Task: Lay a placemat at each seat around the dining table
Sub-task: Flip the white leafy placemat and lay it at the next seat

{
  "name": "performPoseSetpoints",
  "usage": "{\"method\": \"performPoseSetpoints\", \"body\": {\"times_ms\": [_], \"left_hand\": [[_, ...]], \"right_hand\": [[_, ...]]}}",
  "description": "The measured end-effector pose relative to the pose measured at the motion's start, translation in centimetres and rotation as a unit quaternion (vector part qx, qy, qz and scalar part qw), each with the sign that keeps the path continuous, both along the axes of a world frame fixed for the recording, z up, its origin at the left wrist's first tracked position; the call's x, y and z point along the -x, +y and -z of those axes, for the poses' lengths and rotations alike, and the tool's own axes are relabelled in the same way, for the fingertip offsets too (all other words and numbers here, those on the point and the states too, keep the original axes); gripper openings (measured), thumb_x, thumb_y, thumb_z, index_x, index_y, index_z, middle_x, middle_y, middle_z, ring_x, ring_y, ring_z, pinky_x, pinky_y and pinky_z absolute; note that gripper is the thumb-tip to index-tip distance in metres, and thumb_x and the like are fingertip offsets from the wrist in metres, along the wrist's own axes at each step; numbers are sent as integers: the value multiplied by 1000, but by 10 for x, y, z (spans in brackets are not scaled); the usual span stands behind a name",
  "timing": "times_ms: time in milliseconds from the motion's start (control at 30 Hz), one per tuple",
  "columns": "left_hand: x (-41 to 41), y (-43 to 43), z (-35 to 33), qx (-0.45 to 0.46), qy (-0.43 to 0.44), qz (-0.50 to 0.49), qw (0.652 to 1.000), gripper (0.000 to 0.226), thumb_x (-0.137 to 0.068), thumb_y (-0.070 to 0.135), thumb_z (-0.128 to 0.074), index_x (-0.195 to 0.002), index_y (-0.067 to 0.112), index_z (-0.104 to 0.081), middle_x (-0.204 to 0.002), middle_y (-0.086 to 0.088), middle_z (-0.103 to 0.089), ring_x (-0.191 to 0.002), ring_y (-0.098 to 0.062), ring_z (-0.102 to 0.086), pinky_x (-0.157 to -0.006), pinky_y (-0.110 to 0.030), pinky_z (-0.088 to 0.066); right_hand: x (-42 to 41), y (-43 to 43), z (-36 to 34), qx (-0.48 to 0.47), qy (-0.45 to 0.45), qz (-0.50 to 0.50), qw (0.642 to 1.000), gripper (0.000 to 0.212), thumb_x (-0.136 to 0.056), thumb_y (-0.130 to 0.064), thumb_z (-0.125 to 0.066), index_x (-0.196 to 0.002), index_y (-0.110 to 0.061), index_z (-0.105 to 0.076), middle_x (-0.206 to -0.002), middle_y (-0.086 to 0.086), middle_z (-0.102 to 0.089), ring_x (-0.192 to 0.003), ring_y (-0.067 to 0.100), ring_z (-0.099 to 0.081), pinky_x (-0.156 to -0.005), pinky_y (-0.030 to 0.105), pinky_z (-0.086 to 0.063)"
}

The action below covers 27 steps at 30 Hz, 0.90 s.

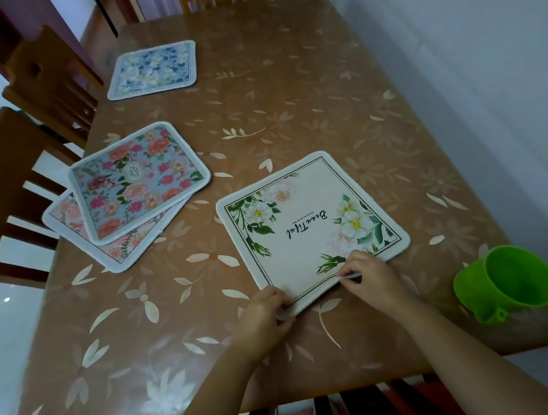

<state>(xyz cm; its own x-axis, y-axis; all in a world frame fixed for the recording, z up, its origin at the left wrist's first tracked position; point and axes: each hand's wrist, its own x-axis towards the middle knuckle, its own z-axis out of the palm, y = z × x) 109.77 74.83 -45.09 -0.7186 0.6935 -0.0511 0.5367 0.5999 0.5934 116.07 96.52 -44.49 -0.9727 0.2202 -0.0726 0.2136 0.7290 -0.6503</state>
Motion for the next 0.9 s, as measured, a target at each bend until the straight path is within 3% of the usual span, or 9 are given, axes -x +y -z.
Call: {"method": "performPoseSetpoints", "body": {"times_ms": [200, 267, 333, 367, 500, 633, 700, 833, 900], "left_hand": [[-4, 8, 2, -26, -21, -30, 999, 12, -69, -2, -66, -77, 5, -70, -84, -9, -68, -74, -15, -59, -66, -2, -34], [-4, 10, 3, -44, -37, -59, 997, 10, -69, -4, -64, -74, 4, -69, -80, -8, -66, -69, -9, -53, -63, 1, -35], [-2, 11, 3, -61, -58, -95, 992, 10, -71, -2, -63, -72, 7, -67, -77, -3, -63, -67, -9, -52, -61, -3, -38], [-2, 13, 2, -68, -68, -113, 989, 10, -72, -1, -63, -72, 8, -66, -76, -1, -61, -67, -10, -53, -59, -5, -39], [-7, 27, -5, -85, -76, -124, 986, 9, -73, 3, -65, -71, 12, -65, -73, 2, -60, -64, -9, -53, -58, -11, -41], [-12, 47, -11, -109, -100, -92, 985, 6, -75, 5, -67, -71, 10, -65, -73, -1, -60, -66, -12, -53, -58, -13, -40], [-11, 52, -13, -132, -119, -87, 980, 7, -75, 9, -70, -71, 13, -67, -73, 0, -61, -65, -8, -54, -57, -12, -41], [-7, 54, -15, -131, -119, -36, 984, 9, -71, 7, -74, -74, 14, -68, -75, 1, -63, -69, -8, -56, -62, -19, -45], [-3, 53, -12, -133, -109, -33, 985, 11, -71, 3, -73, -74, 13, -69, -76, 0, -65, -71, -12, -58, -65, -25, -47]], "right_hand": [[-2, 4, -3, -15, -6, -1, 1000, 7, -82, -7, -64, -88, -6, -67, -91, 6, -59, -83, 13, -51, -66, 0, -33], [-4, 1, 0, -18, 1, 2, 1000, 8, -82, -6, -63, -88, -6, -67, -92, 8, -59, -87, 17, -53, -72, 9, -40], [-5, -3, 3, -20, 3, -1, 1000, 8, -81, -4, -62, -88, -5, -67, -92, 9, -60, -91, 22, -54, -79, 28, -46], [-6, -6, 3, -19, 4, -6, 1000, 8, -81, -5, -62, -88, -6, -67, -92, 9, -60, -92, 22, -54, -79, 31, -47], [-7, -27, 4, 2, 23, -42, 999, 6, -78, -11, -67, -84, -9, -66, -88, 5, -57, -89, 19, -52, -75, 25, -43], [-9, -31, 0, 65, 27, -29, 997, 2, -78, -4, -64, -79, -6, -65, -81, 6, -55, -80, 21, -53, -70, 34, -46], [-13, -22, -2, 100, 20, -4, 995, 3, -77, -3, -66, -78, -6, -66, -80, 6, -55, -77, 20, -54, -69, 32, -46], [-23, -1, -6, 114, 6, 48, 992, 4, -76, -6, -70, -78, -9, -68, -80, -1, -58, -72, 7, -55, -65, 5, -42], [-26, 9, -8, 120, 1, 68, 990, 6, -76, -6, -71, -78, -11, -68, -78, -8, -58, -75, 9, -57, -68, 10, -46]]}}
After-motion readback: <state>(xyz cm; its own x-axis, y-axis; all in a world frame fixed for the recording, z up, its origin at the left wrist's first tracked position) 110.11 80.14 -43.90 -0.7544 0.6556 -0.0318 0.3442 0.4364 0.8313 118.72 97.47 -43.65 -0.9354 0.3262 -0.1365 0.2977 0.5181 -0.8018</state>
